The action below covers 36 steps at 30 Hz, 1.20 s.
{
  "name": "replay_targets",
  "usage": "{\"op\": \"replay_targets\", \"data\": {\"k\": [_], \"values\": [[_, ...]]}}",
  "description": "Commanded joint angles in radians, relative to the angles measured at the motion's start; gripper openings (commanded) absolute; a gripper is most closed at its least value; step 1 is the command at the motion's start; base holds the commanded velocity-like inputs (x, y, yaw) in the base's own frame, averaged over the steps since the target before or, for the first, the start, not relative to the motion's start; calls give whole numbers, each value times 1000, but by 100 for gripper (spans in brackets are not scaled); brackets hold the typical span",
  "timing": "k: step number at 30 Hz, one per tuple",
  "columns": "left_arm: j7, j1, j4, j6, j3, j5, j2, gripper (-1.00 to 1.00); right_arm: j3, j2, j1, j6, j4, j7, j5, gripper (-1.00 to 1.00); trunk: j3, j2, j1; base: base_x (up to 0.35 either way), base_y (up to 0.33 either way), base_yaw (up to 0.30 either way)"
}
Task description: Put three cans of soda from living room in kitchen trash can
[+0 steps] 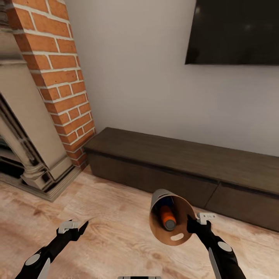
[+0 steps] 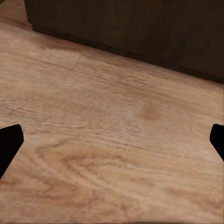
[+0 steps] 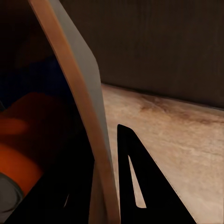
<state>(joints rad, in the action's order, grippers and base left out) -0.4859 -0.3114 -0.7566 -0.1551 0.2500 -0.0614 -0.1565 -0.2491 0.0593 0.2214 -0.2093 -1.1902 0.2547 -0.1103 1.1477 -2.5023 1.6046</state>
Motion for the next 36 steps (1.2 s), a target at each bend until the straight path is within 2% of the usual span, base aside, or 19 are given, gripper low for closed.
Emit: {"op": "replay_targets", "data": {"k": [1, 5, 13, 36], "values": [[0, 0, 0, -1, 0, 0, 0, 100, 0, 0, 0, -1, 0, 5, 10, -100, -1, 0, 0, 0, 0, 241], [0, 0, 0, -1, 0, 0, 0, 100, 1, 2, 0, 2, 2, 5, 10, -100, -3, 0, 0, 0, 0, 241], [0, 0, 0, -1, 0, 0, 0, 100, 6, 2, 0, 63, 30, -9, 9, -100, -8, 0, 0, 0, 0, 241], [0, 0, 0, 0, -1, 1, 0, 100, 9, 2, 0, 70, 49, -11, 9, -100, -20, 0, 0, 0, 0, 243]]}}
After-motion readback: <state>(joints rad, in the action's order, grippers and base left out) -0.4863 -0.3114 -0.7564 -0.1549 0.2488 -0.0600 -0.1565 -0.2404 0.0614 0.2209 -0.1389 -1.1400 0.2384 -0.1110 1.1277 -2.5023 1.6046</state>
